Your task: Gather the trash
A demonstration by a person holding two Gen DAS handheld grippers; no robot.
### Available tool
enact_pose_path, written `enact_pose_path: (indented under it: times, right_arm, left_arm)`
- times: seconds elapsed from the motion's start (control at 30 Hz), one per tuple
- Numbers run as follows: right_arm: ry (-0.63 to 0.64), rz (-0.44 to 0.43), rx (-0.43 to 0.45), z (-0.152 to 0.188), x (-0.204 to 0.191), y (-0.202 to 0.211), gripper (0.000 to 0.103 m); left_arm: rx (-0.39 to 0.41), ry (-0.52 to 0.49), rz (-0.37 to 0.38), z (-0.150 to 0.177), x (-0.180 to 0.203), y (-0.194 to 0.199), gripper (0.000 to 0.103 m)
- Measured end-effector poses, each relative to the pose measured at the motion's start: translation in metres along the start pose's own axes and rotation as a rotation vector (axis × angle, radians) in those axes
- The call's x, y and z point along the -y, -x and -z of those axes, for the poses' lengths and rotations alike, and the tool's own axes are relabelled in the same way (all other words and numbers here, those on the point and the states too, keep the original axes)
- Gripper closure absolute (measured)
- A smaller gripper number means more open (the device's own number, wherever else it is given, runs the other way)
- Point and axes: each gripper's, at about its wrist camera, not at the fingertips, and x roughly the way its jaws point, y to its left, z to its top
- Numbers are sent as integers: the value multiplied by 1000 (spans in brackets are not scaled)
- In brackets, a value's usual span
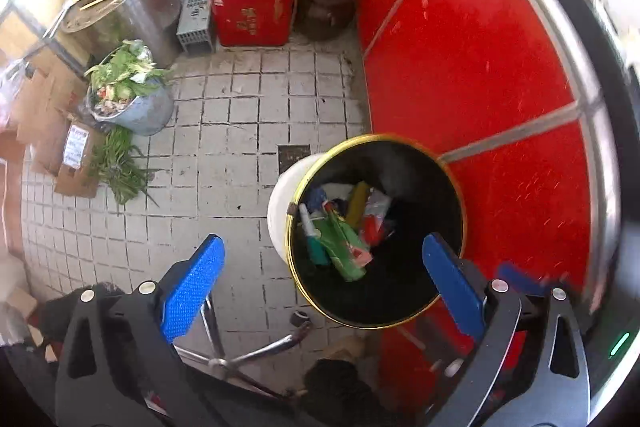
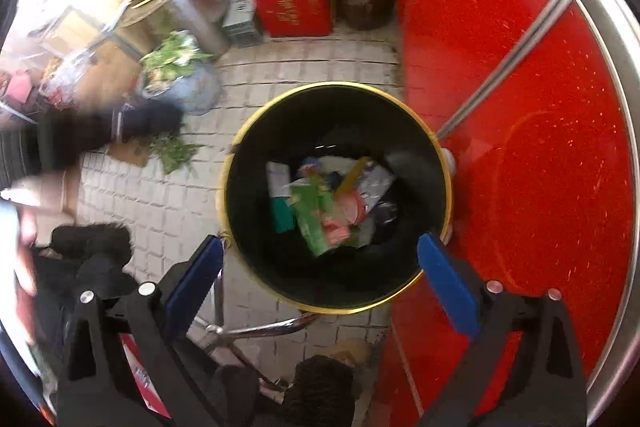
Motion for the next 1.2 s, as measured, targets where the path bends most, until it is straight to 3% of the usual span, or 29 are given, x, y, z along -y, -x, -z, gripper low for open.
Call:
enact_pose_path:
  times: [0.1, 0.3, 0.43, 0.53, 0.67, 0.77, 0.93, 1.07, 1.2]
  right_arm:
    - [-15, -42, 56, 11, -10, 37, 8]
    - [-13, -158, 209, 41, -17, 157, 7]
    - [0, -76, 324, 72, 6, 234, 7]
    - [-93, 42, 372, 108, 50, 276, 7]
    - [-345, 273, 403, 185, 130, 316, 7]
    - [-572, 365, 397, 247, 179, 333, 7]
    - [-889, 485, 394, 354, 230, 355, 7]
    - [-1084, 522, 415, 430, 242, 370, 7]
    - [-1217, 557, 432, 485, 243, 379, 7]
  left_arm:
    - [76, -27, -6, -8, 7, 48, 7]
    - [227, -99, 19, 7, 50, 155, 7]
    - [216, -204, 71, 32, 105, 187, 7]
    - [184, -329, 122, 60, 161, 195, 7]
    - [124, -530, 189, 100, 254, 189, 7]
    - [66, -730, 237, 143, 337, 184, 7]
    - [33, -982, 295, 218, 436, 190, 7]
    - [19, -1152, 320, 282, 488, 196, 7]
    - [7, -1275, 331, 339, 504, 203, 7]
